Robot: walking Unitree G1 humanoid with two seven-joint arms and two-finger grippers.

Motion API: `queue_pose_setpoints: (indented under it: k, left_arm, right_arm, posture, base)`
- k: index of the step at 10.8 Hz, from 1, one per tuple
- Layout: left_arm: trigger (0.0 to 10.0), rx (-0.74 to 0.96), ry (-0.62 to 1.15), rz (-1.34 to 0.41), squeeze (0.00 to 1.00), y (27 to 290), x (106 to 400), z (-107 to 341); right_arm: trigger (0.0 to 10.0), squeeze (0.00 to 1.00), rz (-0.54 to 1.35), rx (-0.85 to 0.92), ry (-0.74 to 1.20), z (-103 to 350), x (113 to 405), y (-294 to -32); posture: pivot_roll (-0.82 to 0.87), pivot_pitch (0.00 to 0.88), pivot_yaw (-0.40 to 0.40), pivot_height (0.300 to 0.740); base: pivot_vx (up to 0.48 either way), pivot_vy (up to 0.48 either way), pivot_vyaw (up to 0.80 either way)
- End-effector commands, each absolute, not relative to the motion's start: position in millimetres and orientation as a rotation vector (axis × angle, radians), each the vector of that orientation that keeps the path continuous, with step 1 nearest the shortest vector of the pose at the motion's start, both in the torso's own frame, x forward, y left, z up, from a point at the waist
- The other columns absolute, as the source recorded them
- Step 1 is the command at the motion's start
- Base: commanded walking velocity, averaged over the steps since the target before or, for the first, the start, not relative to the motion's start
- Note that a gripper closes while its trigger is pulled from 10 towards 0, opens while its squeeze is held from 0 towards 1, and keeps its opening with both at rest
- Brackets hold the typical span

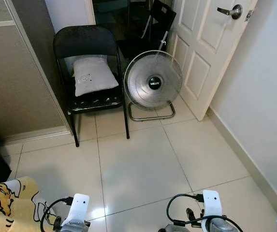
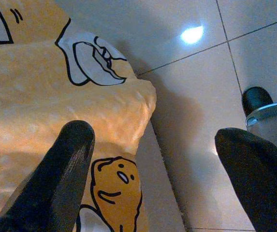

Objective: Clean up the room

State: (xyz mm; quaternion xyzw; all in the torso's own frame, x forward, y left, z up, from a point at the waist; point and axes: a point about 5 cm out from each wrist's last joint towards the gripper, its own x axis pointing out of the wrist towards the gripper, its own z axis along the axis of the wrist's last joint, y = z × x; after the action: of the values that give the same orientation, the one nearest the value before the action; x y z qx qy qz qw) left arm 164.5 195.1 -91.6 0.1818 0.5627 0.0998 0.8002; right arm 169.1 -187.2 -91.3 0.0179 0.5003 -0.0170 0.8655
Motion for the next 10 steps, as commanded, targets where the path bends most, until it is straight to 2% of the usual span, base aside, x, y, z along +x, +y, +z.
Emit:
queue_pose_setpoints:
  k: [1, 2, 3, 6, 10]
  left_arm:
    - [10.0, 0.222, 1.135, -0.143, 0.00, 163, 192, -84]
    - [10.0, 0.144, 1.092, -0.179, 0.00, 147, 198, -81]
    - [10.0, 0.123, 1.066, -0.173, 0.00, 145, 202, -80]
    - [10.0, 0.116, 1.075, -0.182, 0.00, 146, 199, -81]
    - [10.0, -0.002, 1.040, -0.159, 0.00, 137, 205, -78]
  right_arm:
    - [10.0, 0.00, 0.078, -0.016, 1.155, -88, 185, -144]
    - [10.0, 0.00, 0.006, 0.138, 1.158, -90, 181, -150]
    - [10.0, 0.00, -0.022, 0.212, 1.144, -90, 181, -149]
    - [10.0, 0.00, -0.026, 0.199, 1.157, -91, 179, -152]
    - [10.0, 0.00, -0.008, 0.200, 1.132, -90, 179, -155]
  posture:
    - [-0.09, 0.000, 0.019, 0.719]
    - [-0.12, 0.000, 0.040, 0.719]
    - [-0.12, 0.000, 0.040, 0.719]
    - [-0.13, 0.000, 0.037, 0.719]
    - [-0.15, 0.000, 0.027, 0.719]
  base:
    - [0.000, 0.000, 0.00]
    - [0.000, 0.000, 0.00]
    - [0.000, 0.000, 0.00]
    - [0.000, 0.000, 0.00]
    - [0.000, 0.000, 0.00]
